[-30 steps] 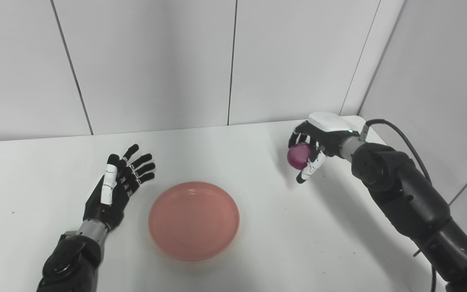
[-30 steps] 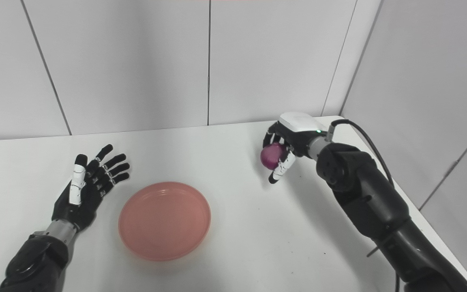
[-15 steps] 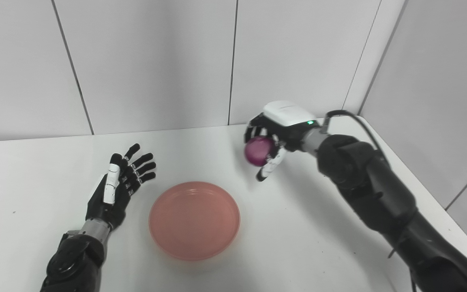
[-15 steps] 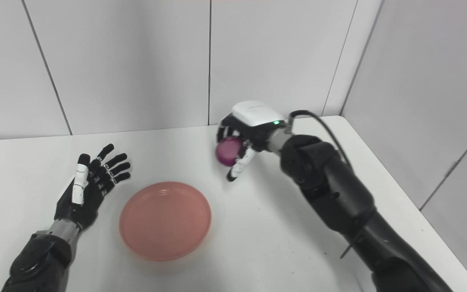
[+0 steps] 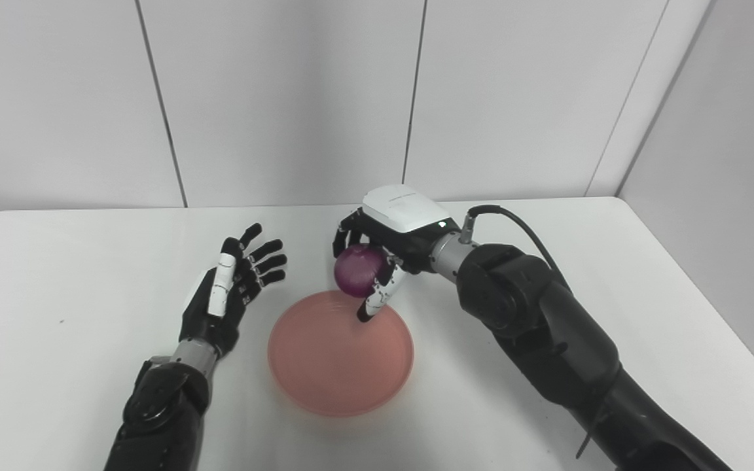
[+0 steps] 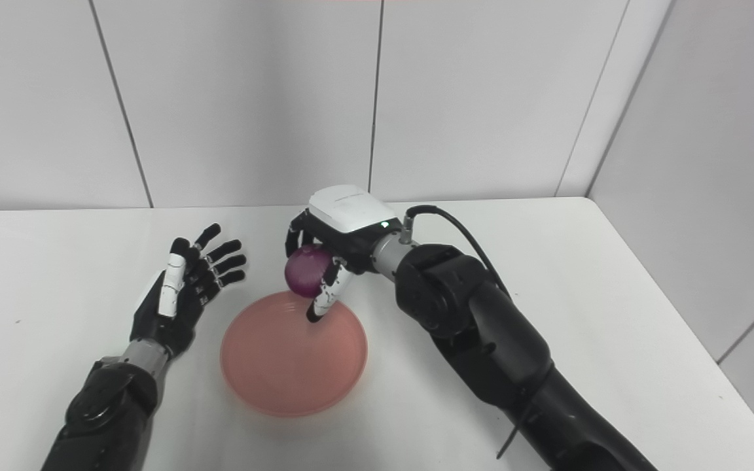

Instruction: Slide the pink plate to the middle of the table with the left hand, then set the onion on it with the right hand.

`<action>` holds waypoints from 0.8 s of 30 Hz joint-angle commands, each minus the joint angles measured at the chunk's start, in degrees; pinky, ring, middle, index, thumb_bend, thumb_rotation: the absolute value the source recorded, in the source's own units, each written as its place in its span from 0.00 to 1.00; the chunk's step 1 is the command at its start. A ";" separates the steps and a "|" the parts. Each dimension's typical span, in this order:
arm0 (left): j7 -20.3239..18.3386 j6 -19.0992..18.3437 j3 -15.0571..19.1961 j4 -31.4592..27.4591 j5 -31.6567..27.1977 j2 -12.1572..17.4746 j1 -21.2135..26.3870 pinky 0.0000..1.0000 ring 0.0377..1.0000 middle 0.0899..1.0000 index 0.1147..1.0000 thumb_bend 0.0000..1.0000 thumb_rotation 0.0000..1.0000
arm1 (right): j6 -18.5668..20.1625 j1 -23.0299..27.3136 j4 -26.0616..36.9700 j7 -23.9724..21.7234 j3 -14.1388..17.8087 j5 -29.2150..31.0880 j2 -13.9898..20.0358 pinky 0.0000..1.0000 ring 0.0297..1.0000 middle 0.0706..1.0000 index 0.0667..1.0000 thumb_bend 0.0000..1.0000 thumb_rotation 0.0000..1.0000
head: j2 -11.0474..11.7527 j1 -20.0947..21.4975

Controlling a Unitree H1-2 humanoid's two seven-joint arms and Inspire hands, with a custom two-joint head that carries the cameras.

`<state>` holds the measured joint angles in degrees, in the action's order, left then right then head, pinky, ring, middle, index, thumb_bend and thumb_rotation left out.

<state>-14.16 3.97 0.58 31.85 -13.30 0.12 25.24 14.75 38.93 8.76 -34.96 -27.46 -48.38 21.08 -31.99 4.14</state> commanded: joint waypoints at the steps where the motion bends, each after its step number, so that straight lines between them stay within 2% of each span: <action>1: 1.60 -7.28 -1.44 5.27 1.81 -1.54 -7.61 0.79 0.80 0.82 0.91 0.76 0.92 | -2.68 3.61 0.66 1.20 0.61 -0.59 -0.21 0.32 0.37 0.45 0.58 0.83 0.20 | -0.08 -1.06; 8: 1.76 -6.65 -1.77 5.65 2.25 -2.47 -7.42 0.78 0.81 0.83 0.92 0.74 0.94 | -4.62 2.85 -0.07 2.09 0.71 -0.28 -0.89 0.30 0.36 0.44 0.57 0.84 0.19 | -0.15 -3.47; 12: 1.54 -6.60 -1.98 6.00 2.10 -2.65 -7.28 0.80 0.84 0.85 0.94 0.75 0.94 | -5.83 2.22 -0.63 2.61 1.10 0.62 -0.94 0.28 0.35 0.41 0.56 0.84 0.16 | -0.17 -3.77; 17: 1.31 -6.64 -2.08 6.02 1.94 -2.43 -7.31 0.81 0.84 0.86 0.94 0.76 0.94 | -6.40 1.88 -0.87 1.84 0.58 -0.14 -0.56 0.29 0.36 0.43 0.56 0.82 0.17 | -0.30 -3.60; 20: 1.58 -6.63 -1.94 5.84 1.95 -2.34 -7.40 0.80 0.83 0.85 0.93 0.76 0.92 | -5.63 1.52 -0.72 0.91 0.17 -0.95 -0.54 0.39 0.46 0.49 0.56 0.83 0.19 | -0.45 -3.48; 23: 1.90 -6.90 -1.90 5.59 2.07 -2.33 -7.41 0.79 0.82 0.84 0.93 0.76 0.92 | -5.29 0.96 -0.79 0.43 -0.12 -1.60 -0.65 0.43 0.49 0.51 0.57 0.84 0.19 | -0.49 -3.36; 24: 1.91 -6.93 -1.92 5.55 2.09 -2.34 -7.39 0.79 0.82 0.84 0.93 0.76 0.93 | -5.60 0.78 -0.96 0.46 -0.21 -1.54 -0.65 0.39 0.46 0.50 0.57 0.83 0.19 | -0.49 -3.36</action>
<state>-13.42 3.97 -0.63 31.35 -12.30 -1.19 24.86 10.30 38.26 7.11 -34.99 -28.13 -49.51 20.37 -32.43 0.79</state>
